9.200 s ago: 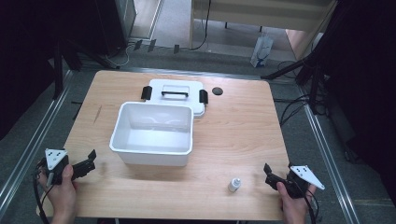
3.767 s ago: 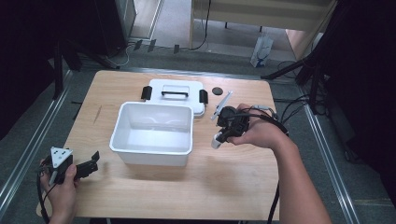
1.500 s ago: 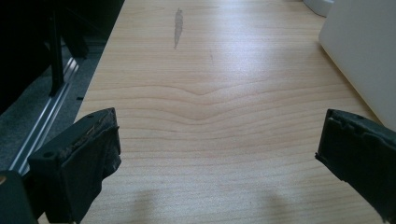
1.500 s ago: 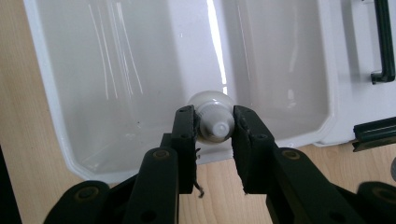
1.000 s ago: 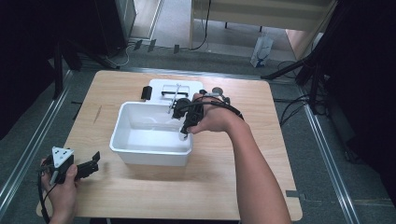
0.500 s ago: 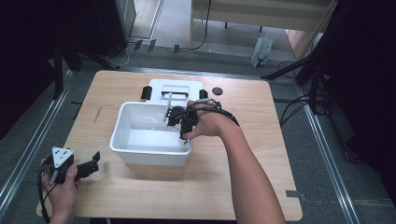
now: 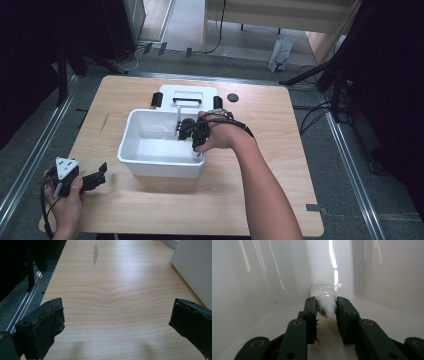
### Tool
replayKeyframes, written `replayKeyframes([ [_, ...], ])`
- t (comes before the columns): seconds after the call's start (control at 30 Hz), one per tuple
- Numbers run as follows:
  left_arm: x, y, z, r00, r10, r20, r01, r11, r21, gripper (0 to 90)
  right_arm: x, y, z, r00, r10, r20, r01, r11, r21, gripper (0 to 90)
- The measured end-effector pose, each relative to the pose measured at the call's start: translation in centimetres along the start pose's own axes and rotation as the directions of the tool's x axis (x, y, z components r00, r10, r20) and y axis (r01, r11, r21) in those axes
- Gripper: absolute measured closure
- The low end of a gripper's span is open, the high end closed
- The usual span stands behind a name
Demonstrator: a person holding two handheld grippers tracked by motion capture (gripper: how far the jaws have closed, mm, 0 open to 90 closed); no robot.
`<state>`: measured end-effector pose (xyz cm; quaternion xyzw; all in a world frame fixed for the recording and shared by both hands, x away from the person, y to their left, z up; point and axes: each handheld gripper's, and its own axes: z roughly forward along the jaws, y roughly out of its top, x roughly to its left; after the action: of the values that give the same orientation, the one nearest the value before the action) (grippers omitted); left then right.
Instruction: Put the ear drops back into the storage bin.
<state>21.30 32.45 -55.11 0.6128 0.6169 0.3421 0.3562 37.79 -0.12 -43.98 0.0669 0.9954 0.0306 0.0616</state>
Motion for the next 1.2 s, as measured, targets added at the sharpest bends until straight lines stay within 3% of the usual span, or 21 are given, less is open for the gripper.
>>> replayKeyframes([
  [0.2, 0.0, 0.0, 0.0, 1.0000, 0.001, 0.001, -0.001, 1.0000, 0.000, 0.0, 0.0, -0.1, 0.0, 1.0000, 0.006, -0.004, -0.006, 1.000, -0.009, 69.4],
  [0.33, 0.0, 0.0, 0.0, 1.0000, 0.000, 0.003, 0.000, 1.0000, 0.002, 0.0, -0.1, -0.2, -0.1, 0.9999, -0.005, -0.016, 0.005, 1.000, -0.027, 58.4],
  [0.53, 0.0, 0.0, 0.0, 1.0000, -0.002, 0.002, 0.002, 1.0000, -0.001, 0.0, -0.2, -0.3, -1.6, 0.9996, 0.024, 0.016, -0.023, 0.998, -0.061, 38.4],
  [0.67, -0.1, 0.0, 0.1, 1.0000, 0.002, -0.001, -0.002, 1.0000, 0.000, 0.0, -0.4, -0.4, -3.0, 0.9992, 0.040, 0.006, -0.039, 0.995, -0.092, 23.4],
  [0.8, -0.1, 0.0, 0.1, 1.0000, 0.002, -0.002, -0.002, 1.0000, -0.001, 0.0, -0.4, -0.5, -4.6, 0.9966, 0.079, 0.024, -0.077, 0.992, -0.099, 1.5],
  [0.87, -0.1, 0.0, 0.0, 1.0000, 0.003, -0.002, -0.003, 1.0000, 0.000, 0.0, -0.5, -0.7, -5.2, 0.9966, 0.081, 0.014, -0.079, 0.991, -0.112, 0.0],
  [0.93, -0.1, 0.0, 0.1, 1.0000, 0.005, -0.003, -0.005, 1.0000, 0.000, 0.0, -0.3, -1.1, -5.8, 0.9976, 0.057, 0.039, -0.051, 0.990, -0.134, 0.0],
  [1.2, -0.1, 0.0, 0.1, 1.0000, 0.007, -0.002, -0.007, 1.0000, 0.001, 0.0, -0.4, -3.0, -6.6, 0.9946, 0.085, 0.060, -0.076, 0.988, -0.136, 0.0],
])
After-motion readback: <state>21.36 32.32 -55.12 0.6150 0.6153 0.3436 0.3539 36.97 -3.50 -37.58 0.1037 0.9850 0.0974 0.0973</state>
